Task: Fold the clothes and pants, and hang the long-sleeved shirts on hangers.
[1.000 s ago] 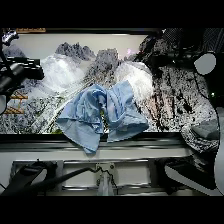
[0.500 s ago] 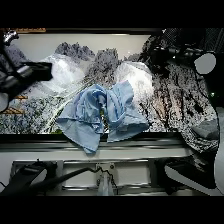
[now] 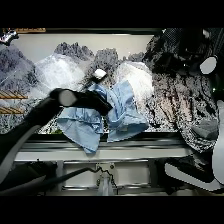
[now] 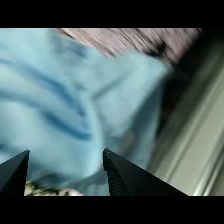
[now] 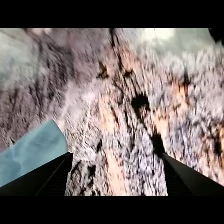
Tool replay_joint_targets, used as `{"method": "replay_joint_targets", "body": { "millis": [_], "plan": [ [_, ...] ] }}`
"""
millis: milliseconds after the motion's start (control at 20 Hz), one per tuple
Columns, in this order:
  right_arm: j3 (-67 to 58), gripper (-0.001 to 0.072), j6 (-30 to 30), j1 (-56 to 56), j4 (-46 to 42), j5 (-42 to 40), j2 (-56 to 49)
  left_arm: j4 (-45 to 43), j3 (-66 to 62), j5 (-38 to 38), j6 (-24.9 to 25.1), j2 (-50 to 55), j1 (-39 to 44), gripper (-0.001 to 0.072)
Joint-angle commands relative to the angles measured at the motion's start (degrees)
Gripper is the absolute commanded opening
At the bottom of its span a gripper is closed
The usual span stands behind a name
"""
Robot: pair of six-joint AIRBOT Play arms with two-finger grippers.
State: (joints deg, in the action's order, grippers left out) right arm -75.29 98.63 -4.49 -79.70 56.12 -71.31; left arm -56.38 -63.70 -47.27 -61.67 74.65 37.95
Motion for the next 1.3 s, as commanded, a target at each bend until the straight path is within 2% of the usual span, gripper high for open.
{"method": "replay_joint_targets", "body": {
  "millis": [0, 250, 450, 600, 650, 750, 900, 1000, 1050, 1150, 1250],
  "plan": [
    [3.13, 0.0643, 1.49, -1.29, 0.00, 2.45, 0.24, 1.11, -5.18, -0.81, 1.92, 10.23, 5.70, 0.0529],
    [4.39, 0.0643, -1.68, -1.38, -2.64, 3.08, 2.21, 1.16, -6.08, -0.48, 1.97, 16.96, 6.10, 0.0529],
    [4.39, 0.0643, -1.81, -1.36, -2.67, 2.89, 4.02, 3.32, -6.08, 0.09, 4.31, 19.30, 7.30, 0.0529],
    [4.72, 0.0643, -1.81, -1.36, -2.64, 3.17, 4.76, 3.78, -6.08, 0.04, 4.28, 21.20, 9.20, 0.0515],
    [4.76, 0.0643, -1.81, -1.36, -2.64, 3.41, 4.90, 3.76, -6.08, -0.07, 4.26, 21.73, 9.73, 0.0440],
    [4.74, 0.0643, -1.88, -1.36, -2.67, 4.09, 5.46, 3.76, -6.10, -0.79, 4.20, 21.88, 10.01, 0.0018],
    [4.76, 0.0637, -2.99, -1.36, -2.60, 5.97, 7.04, 3.13, -6.14, -2.49, 4.02, 17.86, 7.17, 0.0011],
    [4.92, 0.0527, -8.02, 0.02, -1.11, 9.75, 8.98, 2.19, -6.16, 0.55, 4.00, 11.78, 3.61, 0.0011],
    [5.92, 0.0525, -9.03, 1.64, -1.14, 10.56, 10.86, 2.34, -6.16, 3.85, 3.26, 8.26, 1.49, 0.0010],
    [10.23, 0.0526, -8.33, 6.14, -0.85, 10.67, 16.39, 2.47, -6.21, 10.32, -0.11, 2.03, -2.14, 0.0010],
    [17.03, 0.0529, -3.98, 11.89, -0.31, 12.07, 23.28, 2.43, -6.21, 12.52, -0.50, -2.58, -4.13, 0.0010]
  ]
}}
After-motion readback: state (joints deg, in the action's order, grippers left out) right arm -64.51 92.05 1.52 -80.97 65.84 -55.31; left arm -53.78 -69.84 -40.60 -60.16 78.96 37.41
